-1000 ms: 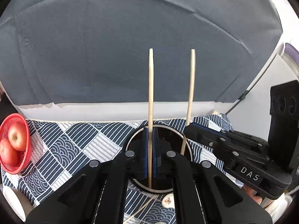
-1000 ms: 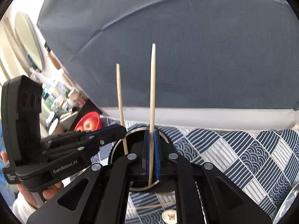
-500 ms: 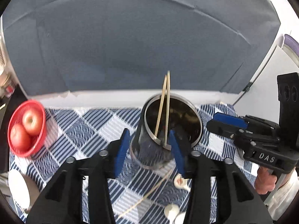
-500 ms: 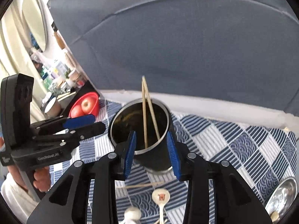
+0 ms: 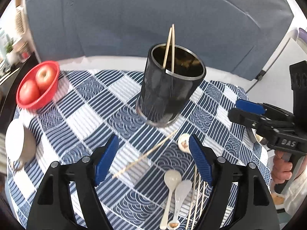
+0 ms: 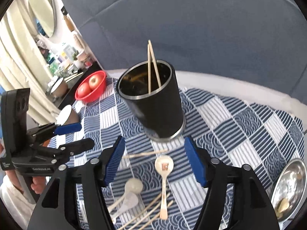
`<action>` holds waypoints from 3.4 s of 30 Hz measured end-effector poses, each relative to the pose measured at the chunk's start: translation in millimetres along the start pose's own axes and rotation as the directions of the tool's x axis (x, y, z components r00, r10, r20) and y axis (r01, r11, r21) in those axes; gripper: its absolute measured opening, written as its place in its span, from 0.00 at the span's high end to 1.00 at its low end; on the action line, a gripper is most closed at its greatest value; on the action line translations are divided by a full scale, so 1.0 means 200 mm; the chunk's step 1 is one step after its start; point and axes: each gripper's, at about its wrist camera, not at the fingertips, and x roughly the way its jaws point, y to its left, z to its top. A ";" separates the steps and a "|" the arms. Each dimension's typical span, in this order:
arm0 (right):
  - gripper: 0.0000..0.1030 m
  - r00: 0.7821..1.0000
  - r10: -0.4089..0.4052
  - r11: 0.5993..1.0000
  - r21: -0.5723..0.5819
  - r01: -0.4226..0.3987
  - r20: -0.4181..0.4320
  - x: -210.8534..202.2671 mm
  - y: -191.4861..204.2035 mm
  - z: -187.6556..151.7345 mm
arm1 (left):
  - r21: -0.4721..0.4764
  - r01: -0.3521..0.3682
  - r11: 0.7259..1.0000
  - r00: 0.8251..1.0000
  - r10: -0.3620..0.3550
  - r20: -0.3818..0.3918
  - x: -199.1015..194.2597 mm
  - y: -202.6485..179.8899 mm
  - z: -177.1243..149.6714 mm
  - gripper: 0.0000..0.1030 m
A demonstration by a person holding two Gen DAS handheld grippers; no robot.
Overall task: Organize utensils
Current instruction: 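Open the left tool over the black cup while the right tool releases its chopstick, then grasp the bear-print white spoon by its handle with the right tool, then grasp a white spoon with the left tool while the right tool lifts the bear-print spoon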
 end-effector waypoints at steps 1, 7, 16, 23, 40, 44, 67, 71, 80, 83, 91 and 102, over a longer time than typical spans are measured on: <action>0.32 1.000 0.001 1.000 -0.004 -0.001 -0.007 -0.01 0.00 -0.03 | -0.008 -0.002 1.000 1.000 0.002 0.000 0.00 0.00 -0.02 0.25; 0.23 0.998 0.021 1.000 -0.021 -0.022 -0.051 -0.04 -0.04 -0.15 | -0.045 -0.038 0.998 0.999 0.038 -0.010 -0.03 -0.05 -0.17 0.14; 0.18 0.997 0.000 1.000 0.002 0.000 -0.075 -0.07 -0.10 -0.29 | -0.056 -0.085 0.995 0.995 0.082 -0.062 -0.02 -0.03 -0.29 0.08; 0.18 0.993 -0.077 0.995 0.057 0.083 -0.089 -0.08 -0.13 -0.37 | -0.006 -0.046 0.999 0.993 0.045 -0.107 0.06 0.05 -0.28 0.08; 0.18 0.966 -0.188 0.966 0.146 0.214 -0.176 0.22 -0.10 -0.34 | 0.193 0.104 0.976 0.970 -0.056 -0.238 0.36 0.21 -0.20 0.08; 0.18 0.962 -0.180 0.969 0.130 0.209 -0.204 0.37 -0.08 -0.29 | 0.209 0.116 0.971 0.964 -0.059 -0.261 0.39 0.23 -0.19 0.08; 0.63 0.968 -0.126 0.928 0.320 0.193 -0.217 0.66 -0.11 -0.30 | 0.243 0.202 0.949 0.938 -0.116 -0.326 0.48 0.17 -0.18 0.08; 0.63 0.986 -0.080 0.900 0.415 0.135 -0.147 0.62 -0.11 -0.30 | 0.212 0.266 0.940 0.923 -0.185 -0.338 0.50 0.12 -0.17 0.12; 0.62 0.999 -0.011 0.880 0.474 0.034 -0.051 0.60 -0.03 -0.23 | 0.197 0.344 0.918 0.896 -0.259 -0.360 0.58 -0.05 -0.15 0.20; 0.62 1.000 -0.005 0.883 0.470 0.019 -0.030 0.52 0.00 -0.22 | 0.194 0.383 0.903 0.885 -0.299 -0.356 0.59 -0.11 -0.13 0.40; 0.62 0.998 0.046 0.855 0.515 -0.056 0.033 0.40 -0.02 -0.23 | 0.160 0.488 0.858 0.830 -0.399 -0.389 0.59 -0.16 -0.13 0.92; 0.62 0.976 0.080 0.842 0.511 -0.174 0.201 0.12 0.01 -0.05 | 0.265 0.501 0.824 0.859 -0.435 -0.269 0.28 -0.20 0.09 0.93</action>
